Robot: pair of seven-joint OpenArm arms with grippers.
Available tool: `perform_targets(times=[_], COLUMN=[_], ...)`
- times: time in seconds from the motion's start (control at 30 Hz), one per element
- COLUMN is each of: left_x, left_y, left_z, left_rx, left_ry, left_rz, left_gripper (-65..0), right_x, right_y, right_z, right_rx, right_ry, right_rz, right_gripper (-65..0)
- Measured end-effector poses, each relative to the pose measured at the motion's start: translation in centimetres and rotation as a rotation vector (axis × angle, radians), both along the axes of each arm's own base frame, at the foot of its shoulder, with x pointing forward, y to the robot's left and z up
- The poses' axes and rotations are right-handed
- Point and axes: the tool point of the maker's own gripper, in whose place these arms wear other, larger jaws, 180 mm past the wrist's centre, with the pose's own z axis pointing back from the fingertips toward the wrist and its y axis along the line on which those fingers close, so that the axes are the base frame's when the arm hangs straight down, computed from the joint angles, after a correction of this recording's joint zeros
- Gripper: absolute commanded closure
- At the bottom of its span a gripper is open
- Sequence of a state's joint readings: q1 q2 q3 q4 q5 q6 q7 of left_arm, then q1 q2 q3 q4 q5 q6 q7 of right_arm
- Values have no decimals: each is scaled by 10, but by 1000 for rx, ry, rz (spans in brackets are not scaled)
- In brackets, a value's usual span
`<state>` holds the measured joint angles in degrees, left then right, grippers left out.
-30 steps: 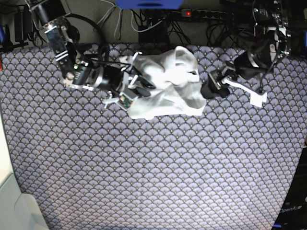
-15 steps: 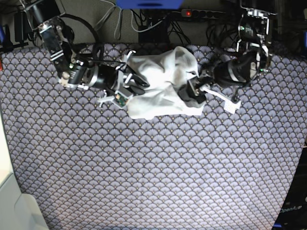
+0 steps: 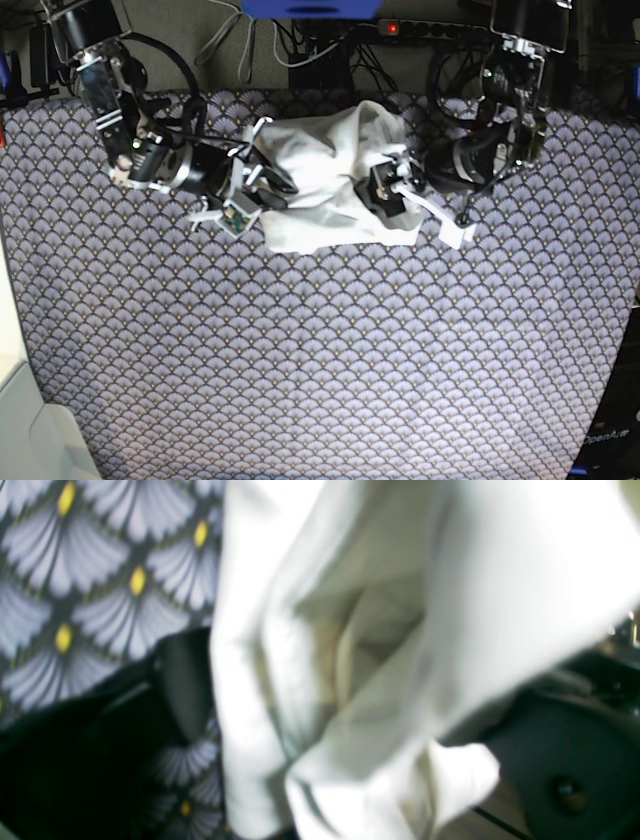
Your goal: Fold the T-shirt properly
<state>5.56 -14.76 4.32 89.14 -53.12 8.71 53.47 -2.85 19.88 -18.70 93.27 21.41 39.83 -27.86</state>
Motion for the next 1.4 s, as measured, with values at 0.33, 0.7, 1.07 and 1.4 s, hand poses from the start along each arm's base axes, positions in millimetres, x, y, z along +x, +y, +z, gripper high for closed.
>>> perform_targets(times=[0.33, 0.7, 1.07, 1.4], left_x=[5, 27, 67, 79], left_y=[-8, -9, -35, -79], left_z=[-12, 4, 28, 36], left_rx=[-5, 14, 289, 551], left_ry=[40, 20, -107, -273], left_rz=[-2, -31, -290, -489], left_gripper=[-4, -2, -2, -2], right_x=[-3, -3, -4, -13], right_y=[-2, -6, -32, -69], right_z=[-11, -21, -24, -26], right_rx=[6, 15, -32, -81], right_ry=[33, 64, 64, 74], right_rz=[-13, -32, -70, -151], right_gripper=[-132, -132, -102, -102])
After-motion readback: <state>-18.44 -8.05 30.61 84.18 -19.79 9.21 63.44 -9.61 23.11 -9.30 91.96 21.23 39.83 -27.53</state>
